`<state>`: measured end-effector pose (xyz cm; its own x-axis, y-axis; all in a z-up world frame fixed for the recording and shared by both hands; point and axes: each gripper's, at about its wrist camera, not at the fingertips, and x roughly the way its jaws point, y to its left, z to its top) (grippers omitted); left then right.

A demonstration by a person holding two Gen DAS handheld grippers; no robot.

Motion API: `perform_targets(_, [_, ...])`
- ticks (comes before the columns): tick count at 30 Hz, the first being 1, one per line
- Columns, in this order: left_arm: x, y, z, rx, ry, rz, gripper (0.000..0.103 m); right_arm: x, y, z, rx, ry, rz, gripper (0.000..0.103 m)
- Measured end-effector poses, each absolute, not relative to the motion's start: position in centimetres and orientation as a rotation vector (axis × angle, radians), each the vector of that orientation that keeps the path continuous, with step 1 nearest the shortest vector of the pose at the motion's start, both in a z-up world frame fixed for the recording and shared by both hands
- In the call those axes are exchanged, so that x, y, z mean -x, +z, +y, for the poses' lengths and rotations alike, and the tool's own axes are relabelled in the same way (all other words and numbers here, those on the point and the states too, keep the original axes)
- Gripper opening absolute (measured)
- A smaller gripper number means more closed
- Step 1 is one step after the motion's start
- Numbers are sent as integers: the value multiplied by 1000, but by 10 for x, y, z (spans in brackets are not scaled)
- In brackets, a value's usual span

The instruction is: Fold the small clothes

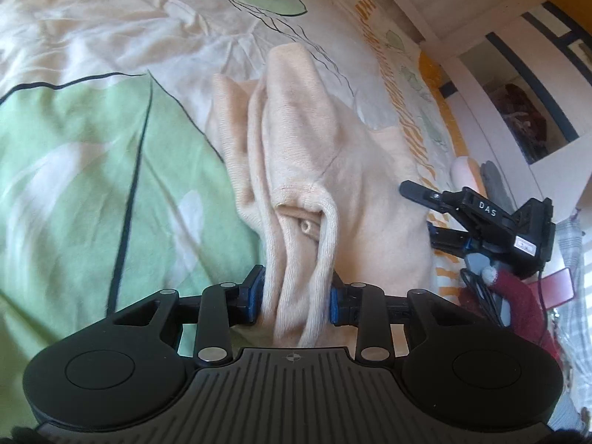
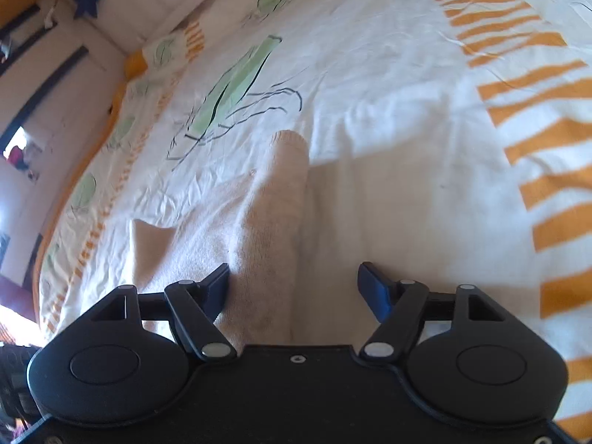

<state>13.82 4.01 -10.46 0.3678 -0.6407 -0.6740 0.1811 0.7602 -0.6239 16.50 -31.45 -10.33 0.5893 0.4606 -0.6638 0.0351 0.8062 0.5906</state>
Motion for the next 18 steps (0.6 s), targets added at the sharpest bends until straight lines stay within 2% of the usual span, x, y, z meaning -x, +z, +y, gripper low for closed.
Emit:
perform_targets(2, [-133, -97, 41, 442, -526, 1063, 33, -161, -99, -310, -585, 250, 890, 78])
perform_targets(5, [-119, -77, 41, 318, -484, 1017, 37, -151, -90, -305, -557, 247, 824, 79])
perform_targets(6, [-113, -67, 32, 272, -468, 984, 37, -147, -86, -304, -545, 247, 799, 82])
perform_targets(7, [-108, -58, 30, 225, -450, 950, 37, -141, -82, -303, -528, 246, 771, 91])
perform_targets(9, [-98, -37, 25, 126, -412, 858, 47, -131, -75, -302, -494, 240, 721, 100])
perform_targets(10, [-95, -28, 20, 83, -400, 807, 50, -124, -74, -304, -476, 234, 697, 100])
perform_targets(12, [-95, -15, 9, 17, -393, 722, 64, -119, -71, -299, -439, 218, 666, 101])
perform_targets(14, [-102, -10, -4, -29, -390, 666, 69, -116, -70, -293, -396, 200, 649, 103])
perform_targets(18, [-126, -17, -26, -64, -385, 669, 73, -115, -70, -281, -294, 186, 658, 103])
